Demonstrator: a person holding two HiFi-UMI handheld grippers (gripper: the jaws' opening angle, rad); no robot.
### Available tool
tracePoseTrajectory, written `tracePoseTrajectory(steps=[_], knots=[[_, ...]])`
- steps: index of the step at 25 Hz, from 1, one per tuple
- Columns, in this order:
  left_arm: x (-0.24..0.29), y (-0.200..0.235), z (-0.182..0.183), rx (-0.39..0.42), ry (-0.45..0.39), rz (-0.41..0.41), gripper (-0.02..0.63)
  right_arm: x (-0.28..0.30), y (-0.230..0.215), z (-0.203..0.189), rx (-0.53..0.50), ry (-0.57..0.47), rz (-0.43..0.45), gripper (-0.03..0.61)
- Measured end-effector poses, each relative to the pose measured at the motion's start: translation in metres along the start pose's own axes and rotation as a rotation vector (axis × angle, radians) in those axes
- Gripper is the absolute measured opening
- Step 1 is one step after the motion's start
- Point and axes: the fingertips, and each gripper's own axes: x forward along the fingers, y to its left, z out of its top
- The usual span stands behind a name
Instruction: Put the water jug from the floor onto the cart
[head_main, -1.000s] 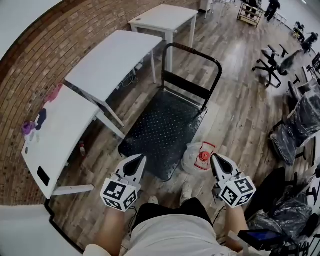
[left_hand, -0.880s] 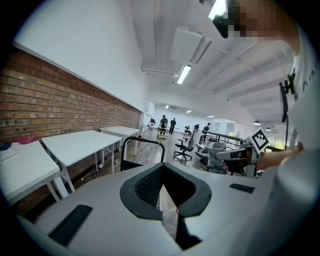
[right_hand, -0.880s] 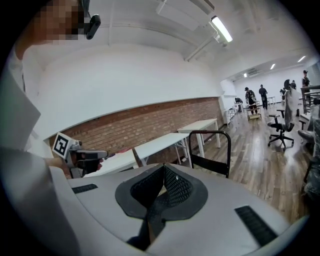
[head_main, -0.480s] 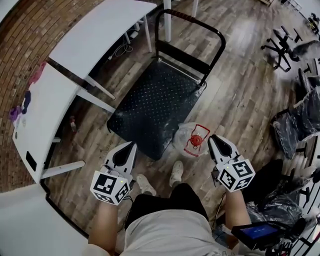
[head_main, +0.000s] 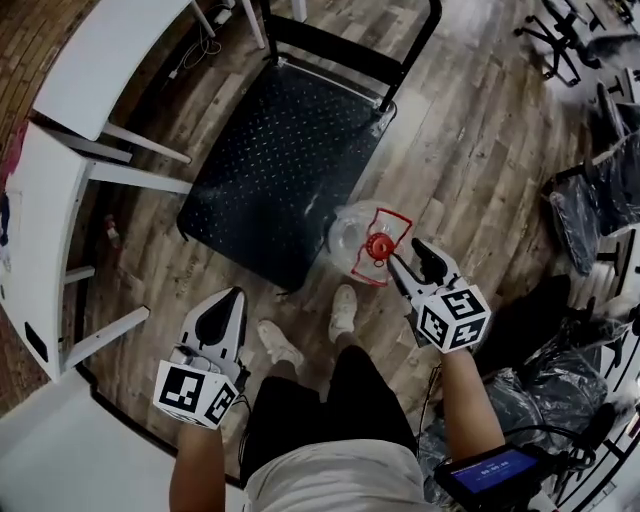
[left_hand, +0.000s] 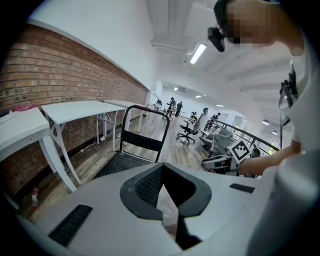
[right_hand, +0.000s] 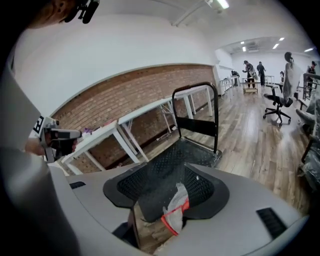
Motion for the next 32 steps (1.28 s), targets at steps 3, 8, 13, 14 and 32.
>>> tracePoseTrajectory(steps=[3, 8, 13, 14, 32], knots=[[0.013, 0.007, -0.014, 0.004, 0.001, 0.002, 0.000, 0.028, -0.015, -0.036, -0.027, 0.065, -0.023, 0.250], [0.027, 0.019, -0.043, 0.005, 0.036, 0.020, 0.000, 0.063, -0.037, -0.080, -0.073, 0.144, -0.071, 0.290], [0.048, 0.036, -0.081, -0.007, 0.081, 0.030, -0.001, 0.100, -0.053, -0.116, -0.134, 0.225, -0.081, 0.310], [0.054, 0.040, -0.088, -0.006, 0.089, 0.031, 0.000, 0.107, -0.056, -0.124, -0.138, 0.241, -0.083, 0.313], [0.127, 0.061, -0.135, 0.005, 0.116, -0.002, 0.000, 0.144, -0.077, -0.188, -0.183, 0.361, -0.109, 0.319]])
